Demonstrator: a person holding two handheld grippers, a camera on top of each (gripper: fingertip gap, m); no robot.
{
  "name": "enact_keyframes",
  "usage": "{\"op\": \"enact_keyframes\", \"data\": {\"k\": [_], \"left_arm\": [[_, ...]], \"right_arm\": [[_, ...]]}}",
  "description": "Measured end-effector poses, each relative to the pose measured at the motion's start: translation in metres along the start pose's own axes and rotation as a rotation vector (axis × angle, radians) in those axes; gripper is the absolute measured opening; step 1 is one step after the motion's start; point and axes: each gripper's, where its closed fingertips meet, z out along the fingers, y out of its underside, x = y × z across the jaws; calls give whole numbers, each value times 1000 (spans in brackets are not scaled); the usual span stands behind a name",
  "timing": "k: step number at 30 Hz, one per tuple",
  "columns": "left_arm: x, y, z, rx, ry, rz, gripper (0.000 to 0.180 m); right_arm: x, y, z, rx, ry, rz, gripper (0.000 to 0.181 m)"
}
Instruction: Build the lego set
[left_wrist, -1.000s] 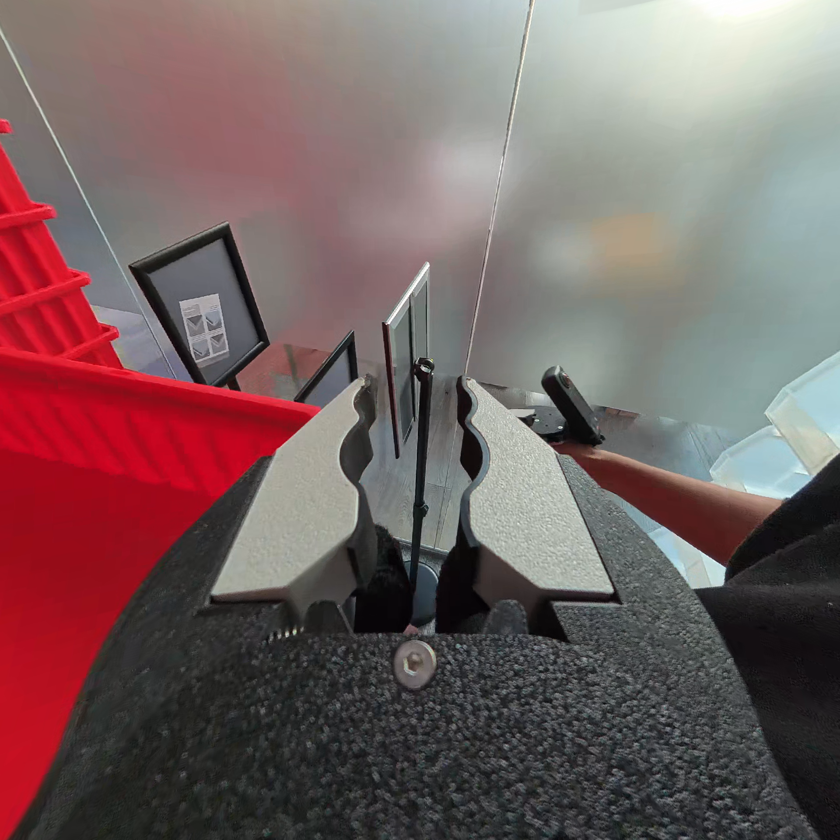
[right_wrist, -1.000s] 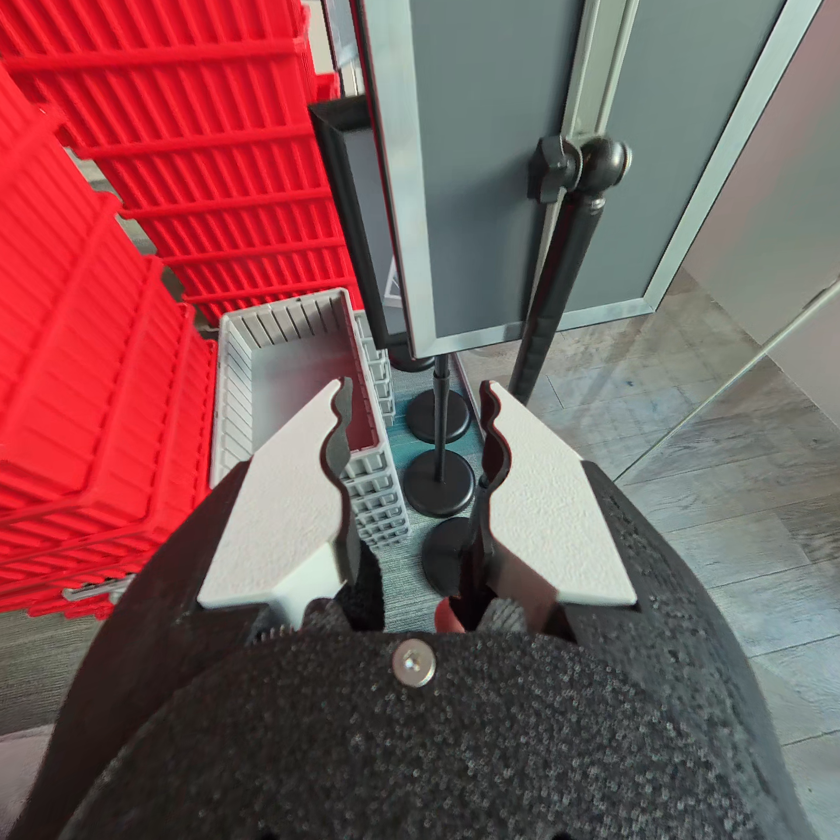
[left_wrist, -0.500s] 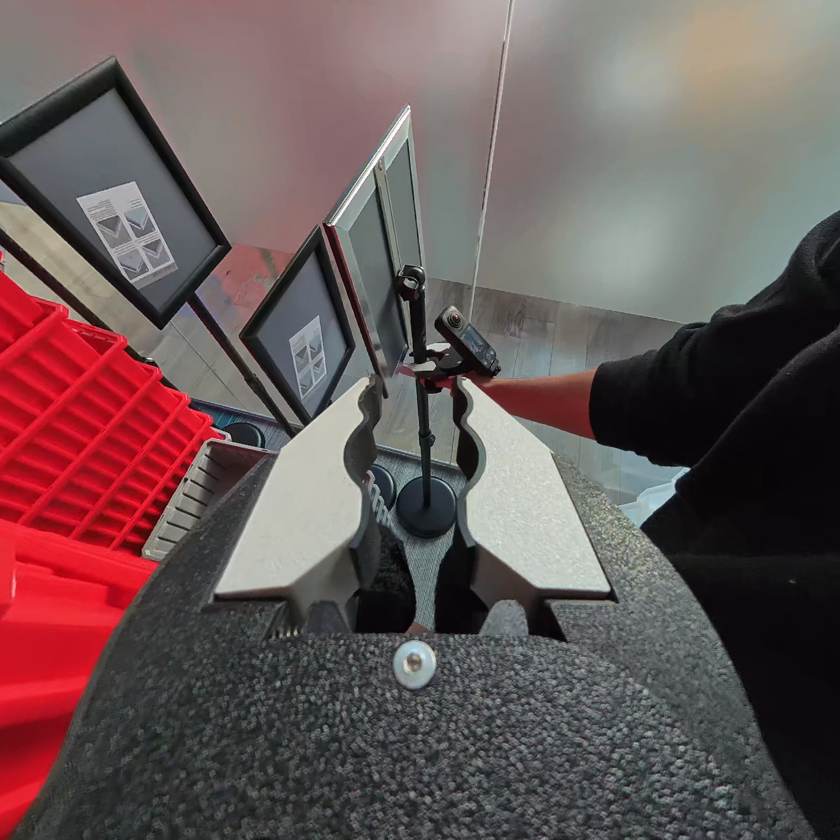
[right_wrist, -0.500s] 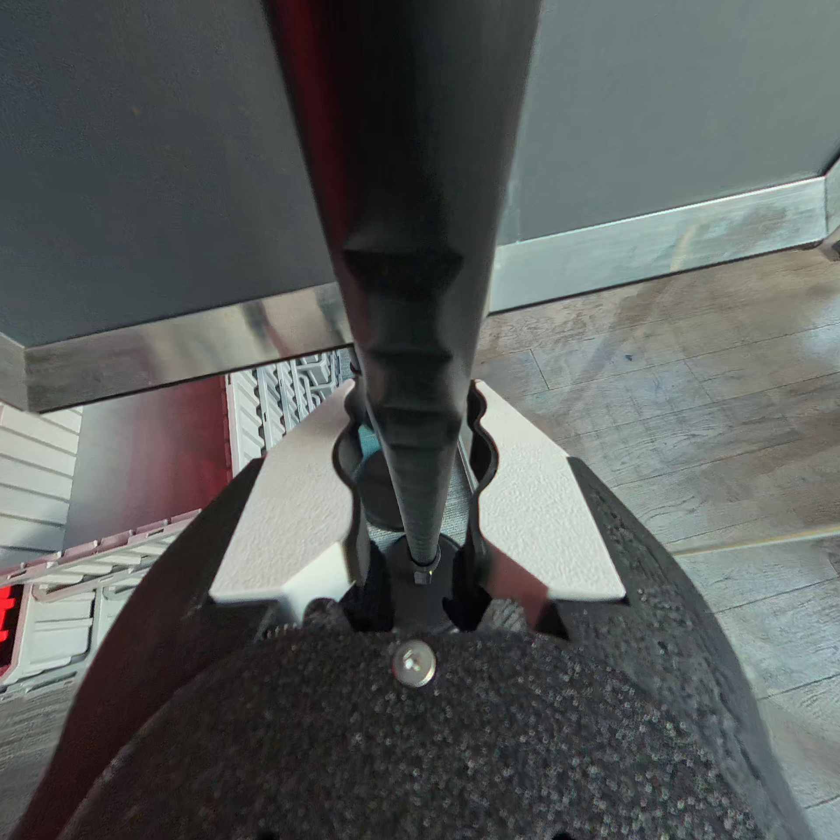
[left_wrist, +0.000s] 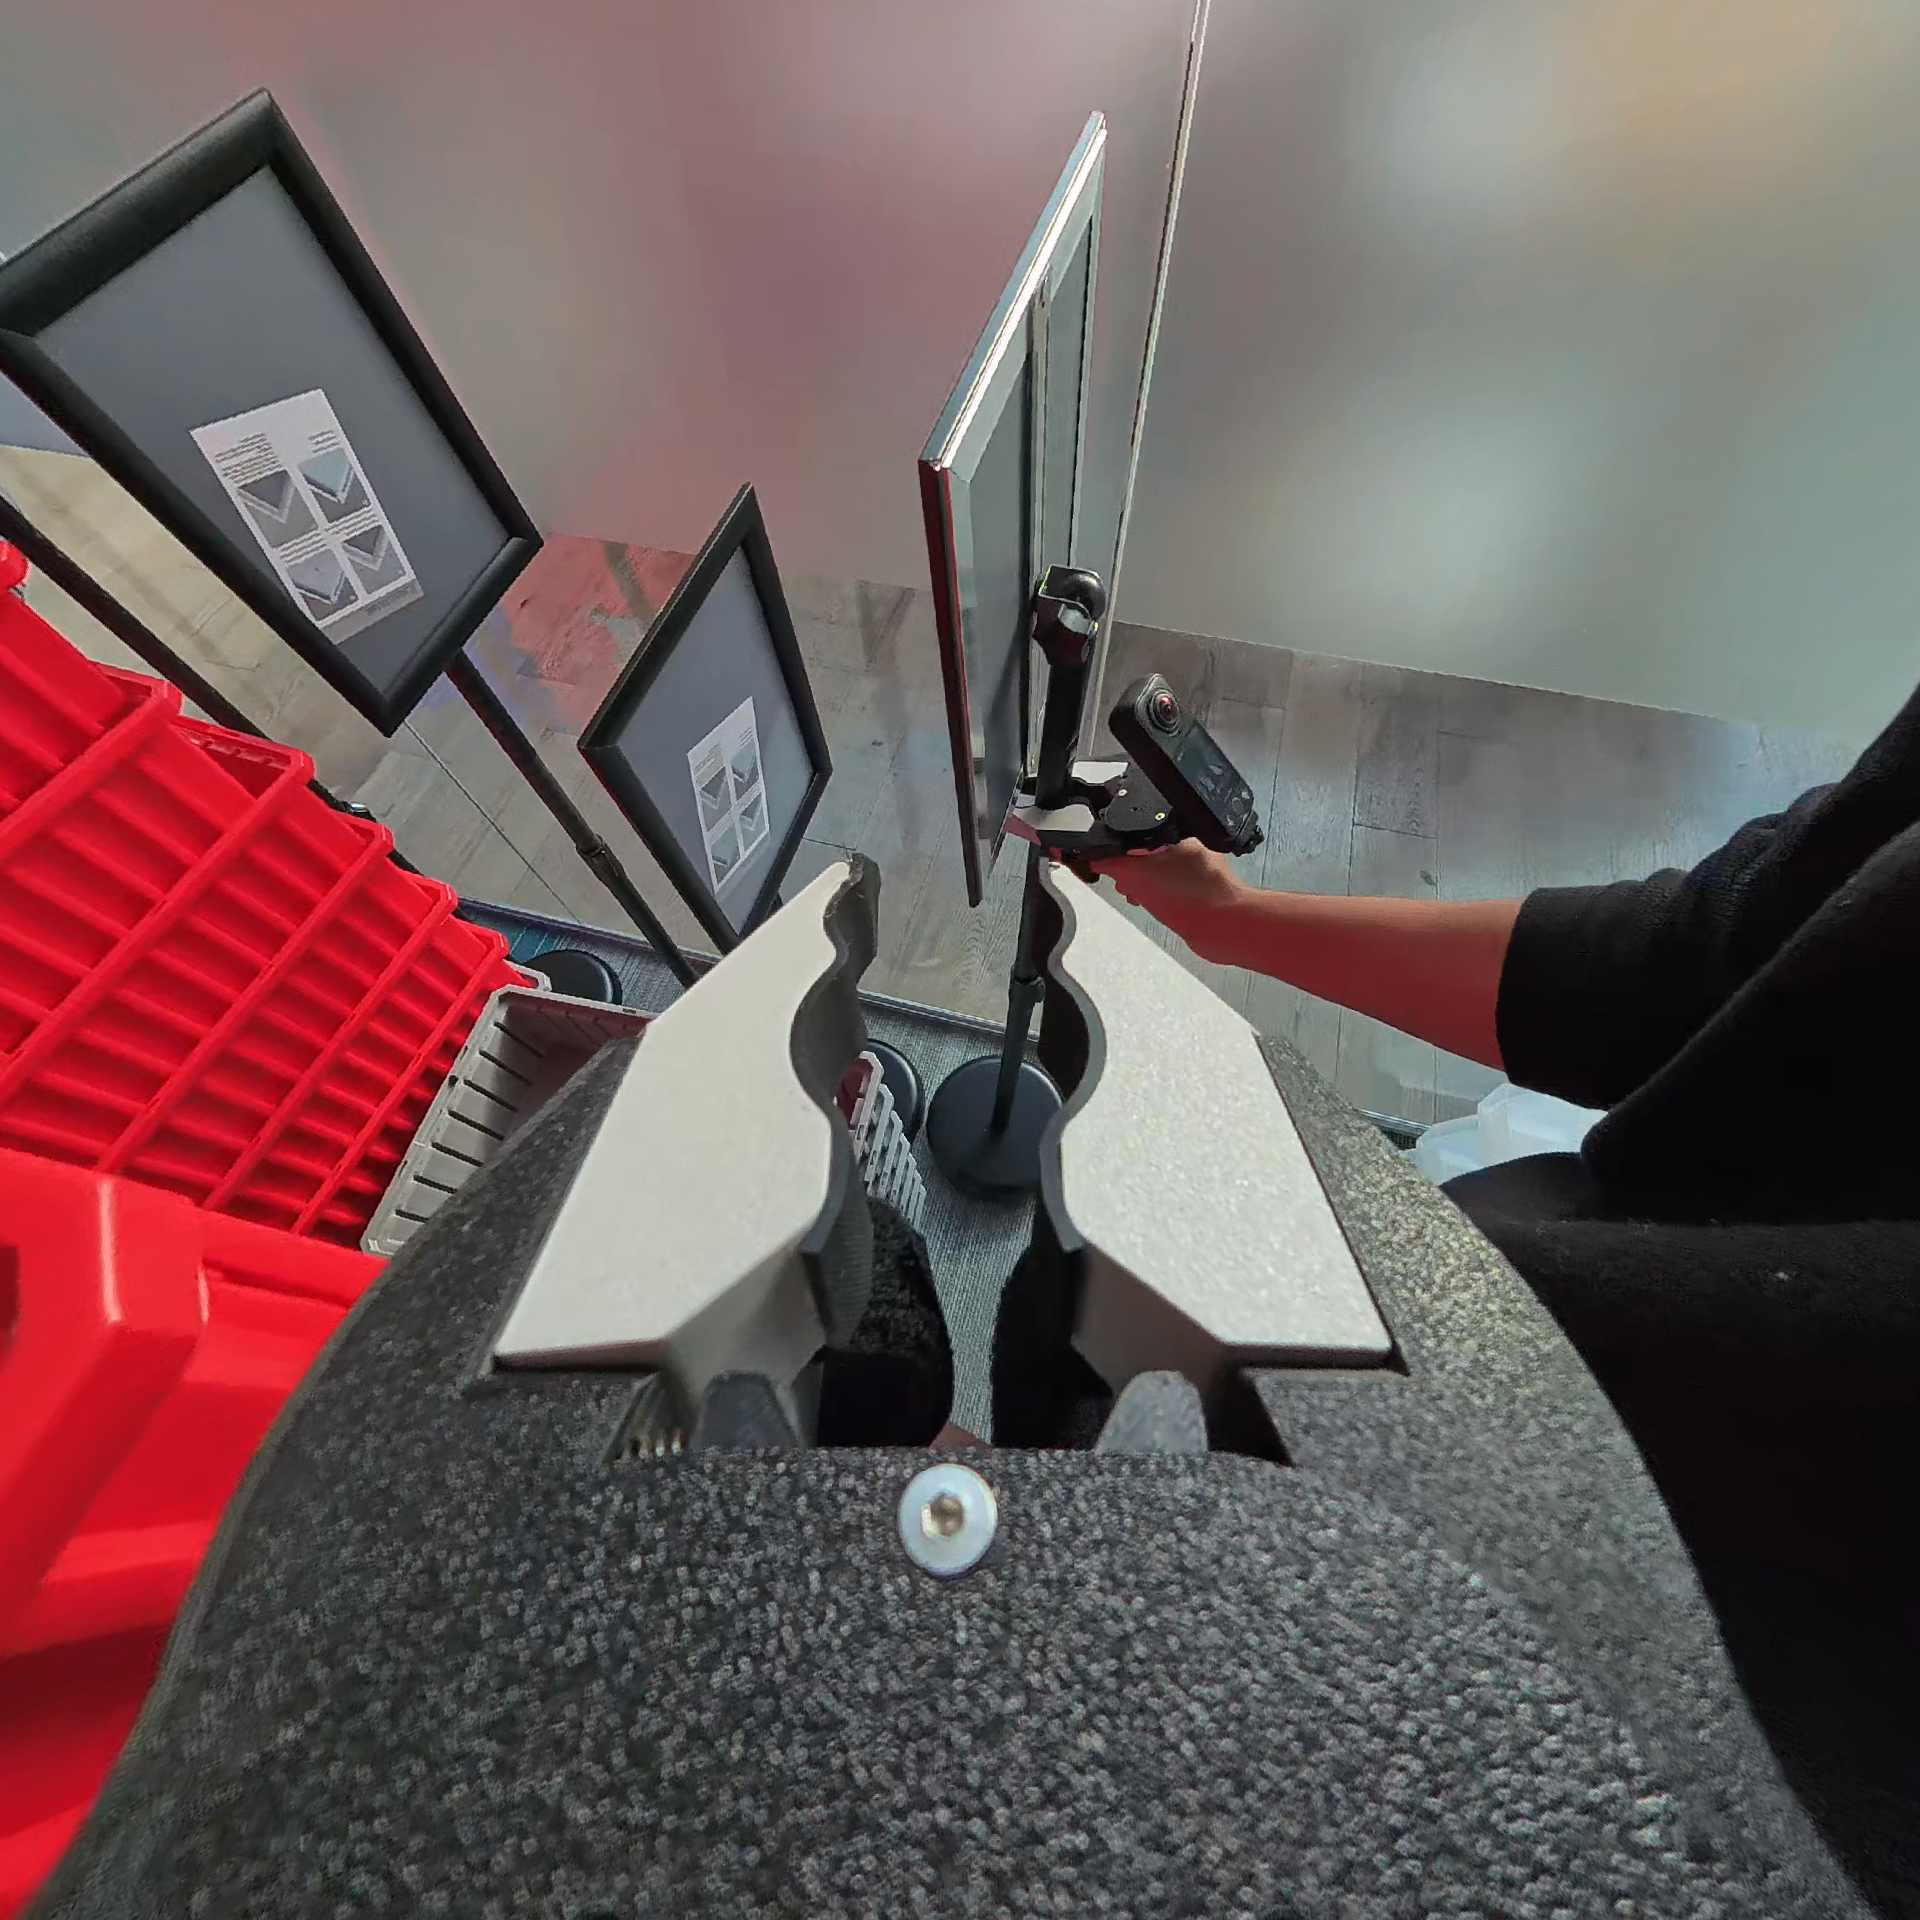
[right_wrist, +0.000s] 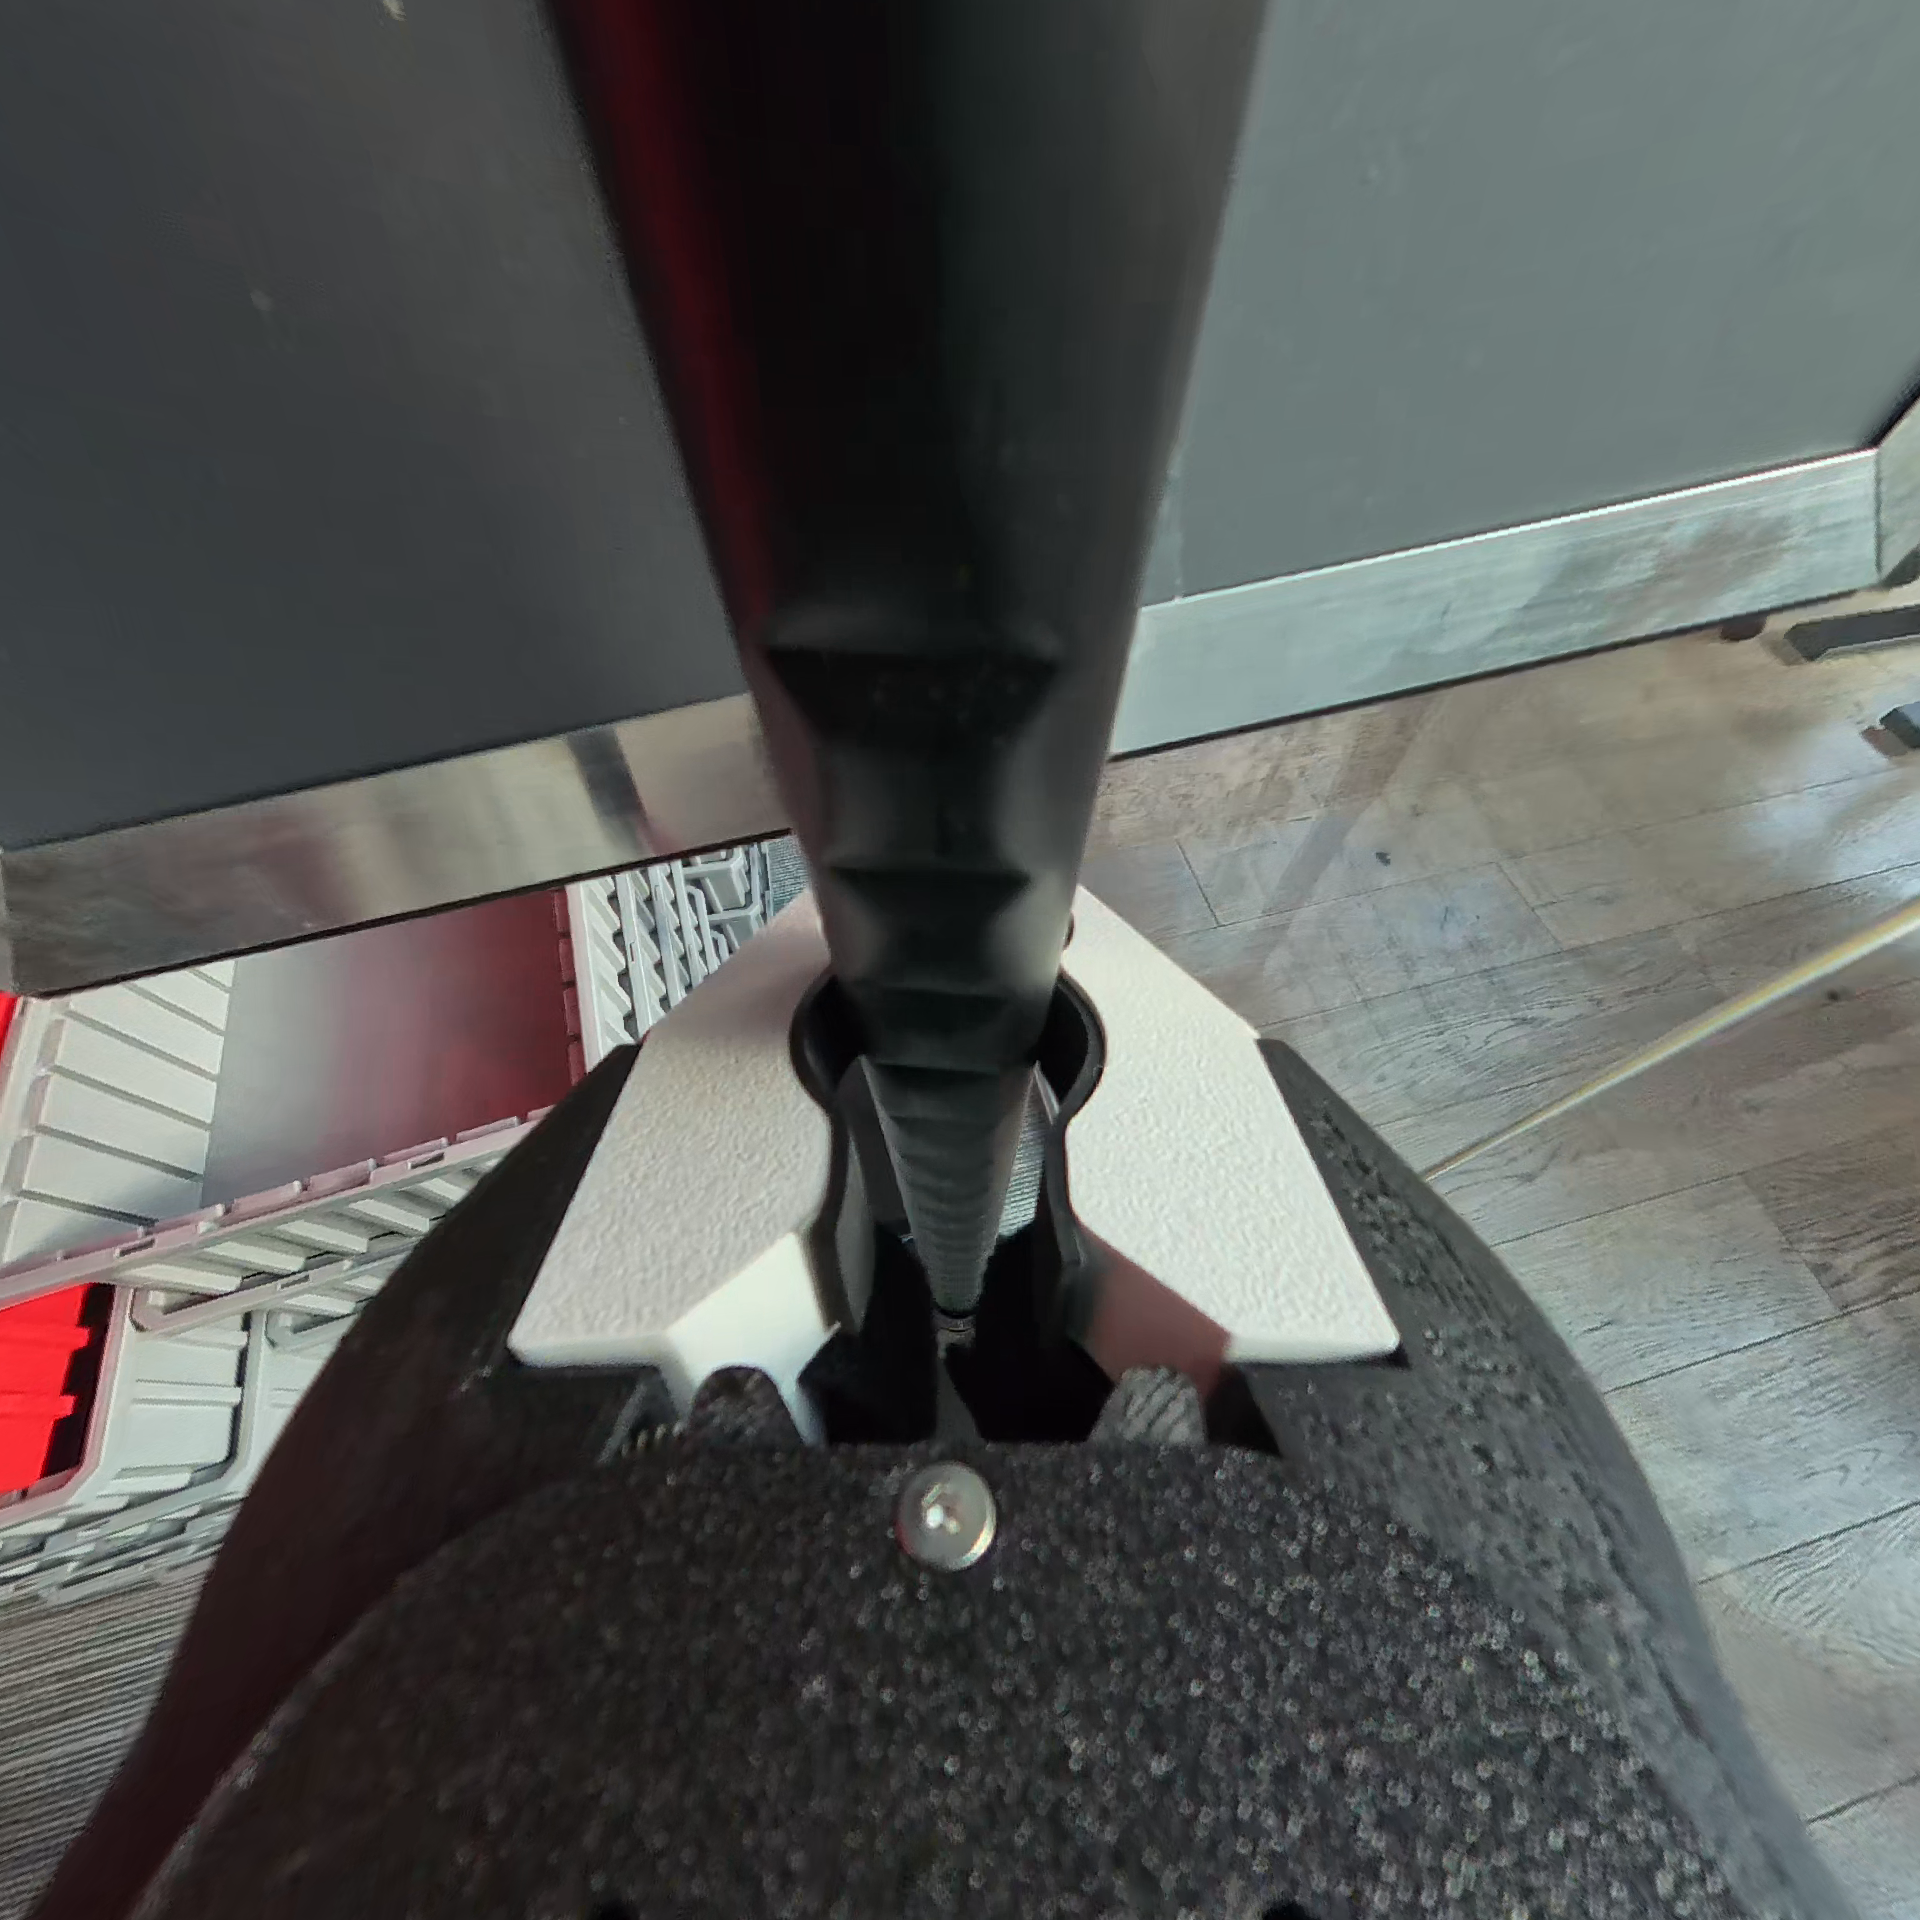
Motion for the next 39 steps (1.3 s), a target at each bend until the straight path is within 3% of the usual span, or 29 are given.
{"op": "enact_keyframes", "data": {"k": [16,29,39], "left_arm": [[12,45,-93,76,121,75,27],[21,89,-147,62,198,76,26],[39,85,-129,60,277,96,26]], "right_arm": [[-86,12,-121,-20,-25,-84,28],[-6,68,-229,-29,68,93,28],[-8,129,-280,-176,51,19,28]]}}
